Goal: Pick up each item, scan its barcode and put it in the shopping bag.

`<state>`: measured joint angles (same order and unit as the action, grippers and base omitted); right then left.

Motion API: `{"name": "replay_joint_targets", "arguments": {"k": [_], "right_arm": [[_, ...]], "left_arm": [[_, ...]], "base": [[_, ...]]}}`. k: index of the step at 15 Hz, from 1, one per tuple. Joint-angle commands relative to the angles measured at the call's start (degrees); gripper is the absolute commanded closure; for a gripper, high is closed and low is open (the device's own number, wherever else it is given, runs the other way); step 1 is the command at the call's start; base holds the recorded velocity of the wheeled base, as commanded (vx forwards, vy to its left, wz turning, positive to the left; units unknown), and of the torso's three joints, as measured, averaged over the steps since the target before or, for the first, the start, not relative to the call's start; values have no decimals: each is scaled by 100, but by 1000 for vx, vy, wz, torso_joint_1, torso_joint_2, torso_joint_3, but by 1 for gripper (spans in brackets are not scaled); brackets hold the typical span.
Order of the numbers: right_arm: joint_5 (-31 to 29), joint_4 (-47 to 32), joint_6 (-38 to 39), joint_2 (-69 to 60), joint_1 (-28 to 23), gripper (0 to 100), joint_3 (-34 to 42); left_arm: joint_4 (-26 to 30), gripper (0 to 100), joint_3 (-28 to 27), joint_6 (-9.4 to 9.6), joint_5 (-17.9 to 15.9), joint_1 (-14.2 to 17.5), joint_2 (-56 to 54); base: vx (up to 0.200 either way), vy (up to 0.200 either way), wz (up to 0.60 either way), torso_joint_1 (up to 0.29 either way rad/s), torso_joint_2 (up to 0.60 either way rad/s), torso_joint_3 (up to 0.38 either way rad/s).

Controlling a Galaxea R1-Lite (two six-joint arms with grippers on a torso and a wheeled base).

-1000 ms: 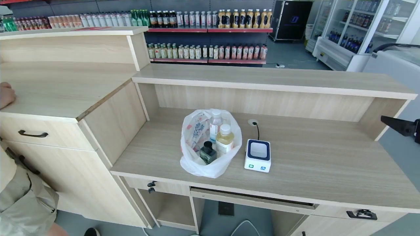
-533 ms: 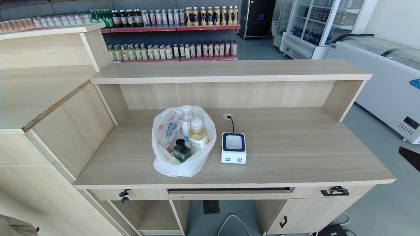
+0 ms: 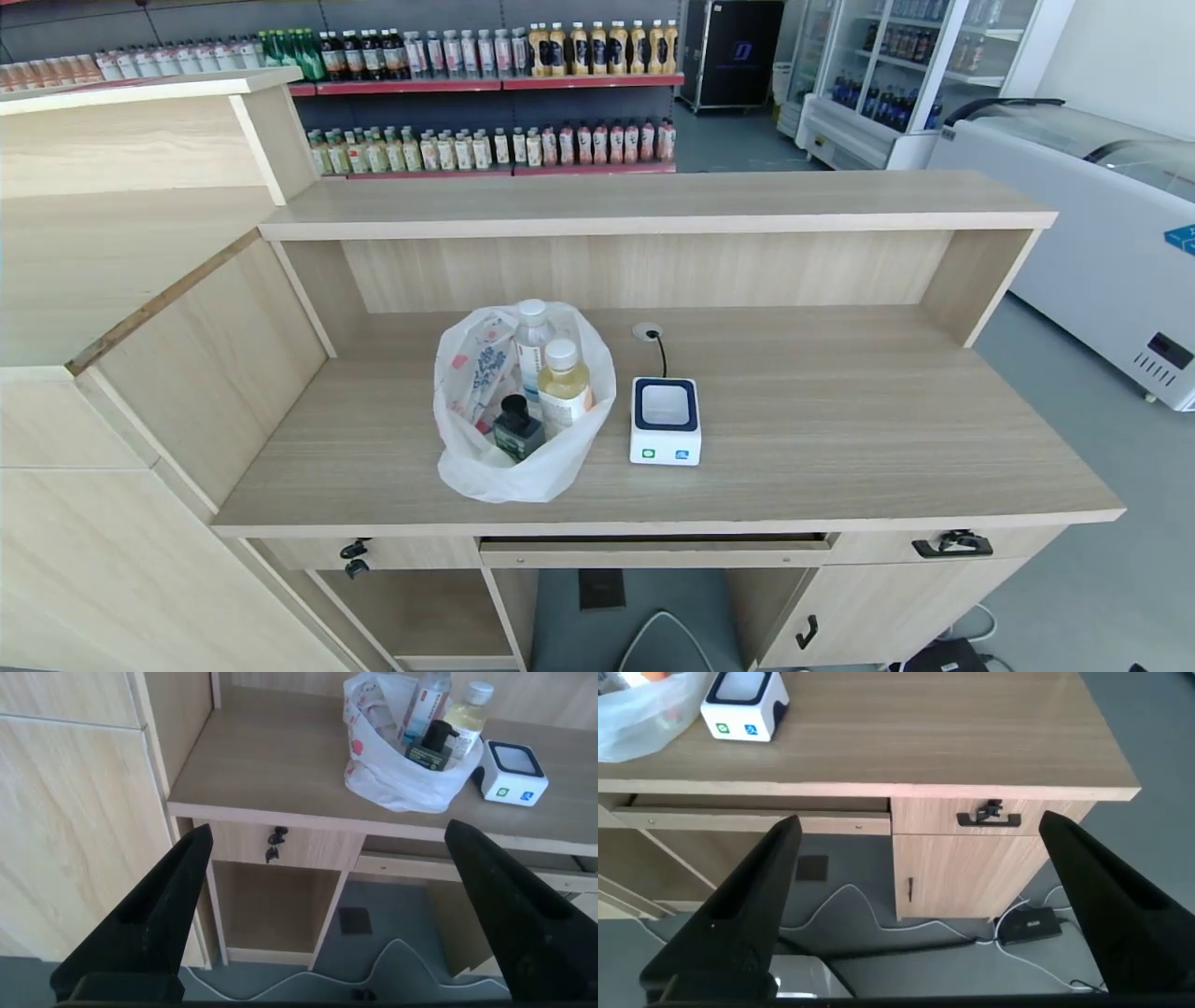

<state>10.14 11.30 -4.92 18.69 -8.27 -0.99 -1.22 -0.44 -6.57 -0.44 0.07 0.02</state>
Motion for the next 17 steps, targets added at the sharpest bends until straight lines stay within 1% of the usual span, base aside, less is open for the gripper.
{"name": "replay_joint_targets", "arguments": {"k": [1,3,6,17], "right_arm": [[-461,-453,79,-1254,660,0,99],[-733,-866,159,-1869,835,0,99],[-768,-945,282,-1860,835,0,99],[-777,-954,273,-1860,835,0,99]], "left_arm": [[-1,0,0,-2,0,1,-2],[-1,0,0,-2,0,1,-2],[-1,0,0,-2,0,1,-2],[-1,0,0,-2,0,1,-2]], "base": [[0,0,0,0,0,0],[0,0,0,0,0,0],[0,0,0,0,0,0],[0,0,0,0,0,0]]}}
